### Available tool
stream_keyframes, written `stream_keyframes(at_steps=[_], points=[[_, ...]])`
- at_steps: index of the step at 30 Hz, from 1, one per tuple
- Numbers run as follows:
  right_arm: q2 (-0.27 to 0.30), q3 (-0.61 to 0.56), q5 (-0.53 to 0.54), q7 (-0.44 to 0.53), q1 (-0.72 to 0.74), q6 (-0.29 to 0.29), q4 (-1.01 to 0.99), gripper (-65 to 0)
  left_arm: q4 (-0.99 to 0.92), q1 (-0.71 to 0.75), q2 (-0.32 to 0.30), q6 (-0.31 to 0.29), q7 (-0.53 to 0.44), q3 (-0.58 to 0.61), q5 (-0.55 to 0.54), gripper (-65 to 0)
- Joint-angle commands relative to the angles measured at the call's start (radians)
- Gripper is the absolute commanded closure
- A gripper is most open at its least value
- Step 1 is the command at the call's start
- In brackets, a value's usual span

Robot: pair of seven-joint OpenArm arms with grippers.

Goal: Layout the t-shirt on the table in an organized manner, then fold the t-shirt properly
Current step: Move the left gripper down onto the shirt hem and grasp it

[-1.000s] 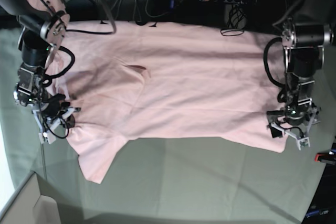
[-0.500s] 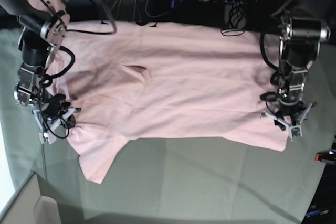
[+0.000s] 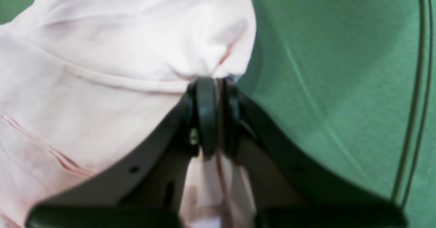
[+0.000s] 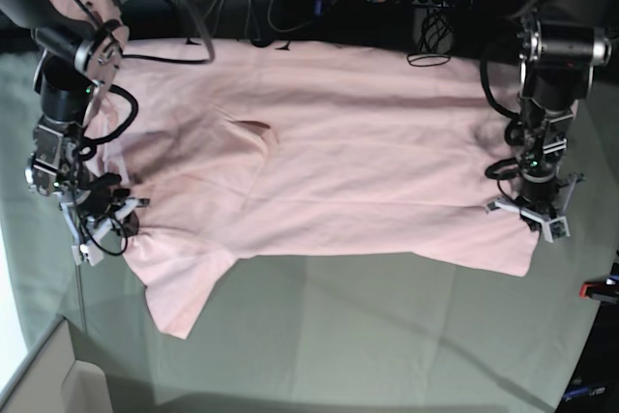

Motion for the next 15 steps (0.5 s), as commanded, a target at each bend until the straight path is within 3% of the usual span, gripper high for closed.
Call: stream_keyframes(at_steps=[1,8,15], points=[[0.003,-0.001,-0.016,-0.027,0.011,0.011,0.003,-3.3,0.033,-0.005,-0.010,0.007,0.036,-0.012,-0.022,-0.1],[0.004,-0.001,-0.016,-0.030,0.009,0.011,0.003,-3.3,0.347,0.133,-0.040,0.001,0.238,-0.104,-0.134,-0.1],[0.003,-0.001,-0.016,-0.030,0.009,0.011,0.003,-3.3,0.682,0.266,-0.031,0.001,0.387,-0.220,-0.145,-0.1]])
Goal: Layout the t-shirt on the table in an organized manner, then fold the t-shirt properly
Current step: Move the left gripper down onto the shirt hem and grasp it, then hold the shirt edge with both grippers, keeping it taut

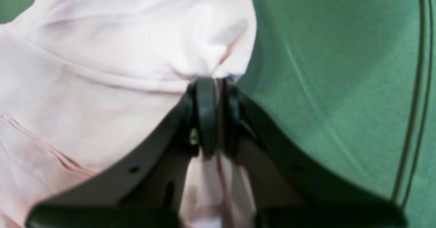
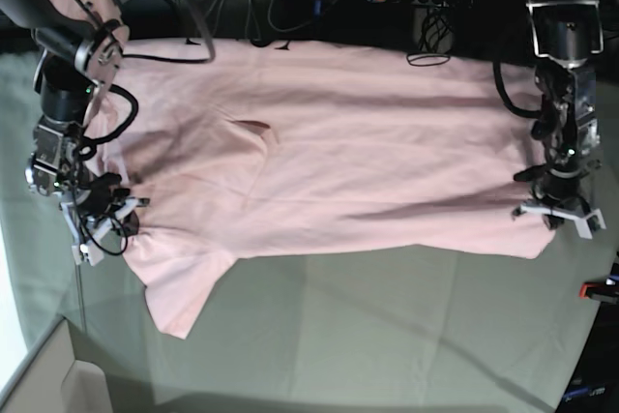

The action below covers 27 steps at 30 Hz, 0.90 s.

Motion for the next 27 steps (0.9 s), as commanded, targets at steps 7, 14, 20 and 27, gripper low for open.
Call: stream_keyframes(at_steps=[7,14,20,27], points=[[-0.011,0.001,-0.016,-0.030,0.013,0.011,0.011,-3.0,0.133,0.042,-0.007,-0.002,0.021,-0.058,-0.002,-0.1],[-0.011,0.001,-0.014,-0.027,0.010,0.011,0.011,-2.9,0.130,0.065,-0.010,-0.002,0.021,-0.058,-0.002,-0.1],[-0.019,0.001,-0.014,-0.033,0.010,0.011,0.011,-2.9,0.128,0.046,-0.010,-0.001,0.024,-0.052,-0.002,-5.9],[-0.025,0.001,-0.014,-0.033,0.010,0.011,0.011,-3.0,0.142,0.051,-0.007,0.004,0.024,-0.056,-0.002,-37.4]])
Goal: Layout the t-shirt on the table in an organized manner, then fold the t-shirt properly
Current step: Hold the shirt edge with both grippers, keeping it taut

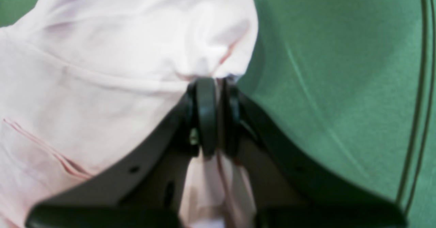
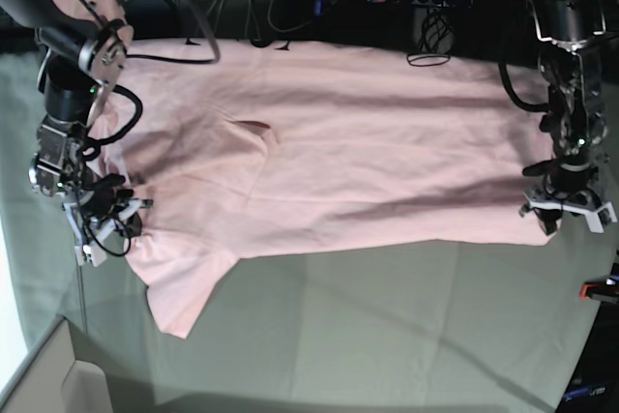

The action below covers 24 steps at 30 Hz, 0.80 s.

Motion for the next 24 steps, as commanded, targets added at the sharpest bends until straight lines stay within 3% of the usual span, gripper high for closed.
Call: stream_keyframes(at_steps=[1,8,20,22,24], points=[[-0.008,-0.003,-0.012,-0.029,0.011,0.015,0.003,-3.0,0.023,-0.017,-0.015,0.000,-0.026,-0.007,-0.001,-39.7],[-0.008,-0.003,-0.012,-0.029,0.014,0.015,0.003,-3.1,0.005,-0.026,-0.020,0.000,-0.028,-0.007,-0.001,-40.9],[-0.006,-0.003,-0.012,-0.029,0.011,0.015,0.003,-3.1,-0.207,-0.129,-0.018,-0.006,-0.029,0.001,0.004,-40.4],[-0.006,-0.003,-0.012,-0.029,0.010,0.015,0.003,-3.1,-0.207,-0.130,-0.018,-0.006,-0.029,0.001,0.004,-35.2],[-0.005,-0.003,-0.012,-0.029,0.010,0.015,0.003,-3.1,-0.207,-0.130,-0.018,-0.008,-0.029,0.001,0.004,-25.1]])
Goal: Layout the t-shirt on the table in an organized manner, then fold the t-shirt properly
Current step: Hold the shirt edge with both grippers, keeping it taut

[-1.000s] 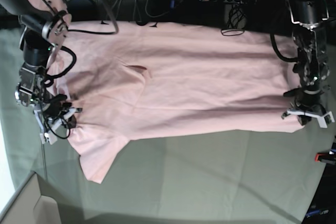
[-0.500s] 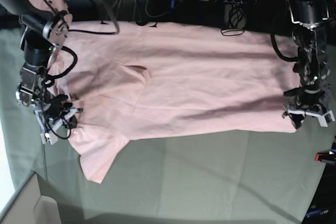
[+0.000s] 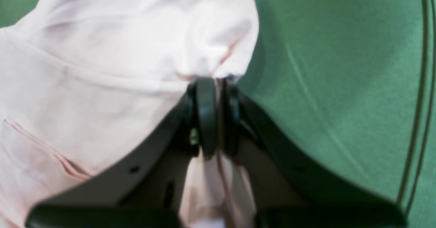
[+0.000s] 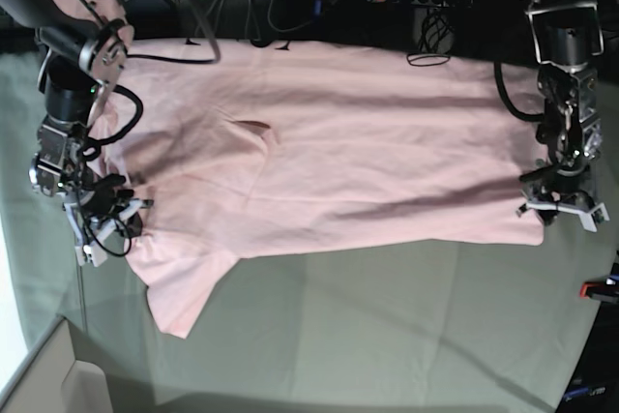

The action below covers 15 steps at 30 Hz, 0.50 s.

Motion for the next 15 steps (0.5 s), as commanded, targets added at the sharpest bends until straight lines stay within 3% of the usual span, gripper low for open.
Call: stream_keyframes(at_steps=[1,4,15], points=[[-0.003,-0.003,-0.011,-0.029,0.009,0.015,0.001,-3.1,0.014,-0.024,-0.018,-0.002,-0.028,-0.002,0.003,-18.6],[-0.001,-0.003,-0.011,-0.029,0.009,0.015,0.001,-3.0,0.005,-0.026,-0.018,-0.002,-0.030,-0.002,0.003,-0.5],[-0.003,0.000,-0.011,-0.029,0.014,0.015,0.003,-2.9,0.099,0.011,-0.018,-0.002,-0.023,-0.008,-0.002,0.0]])
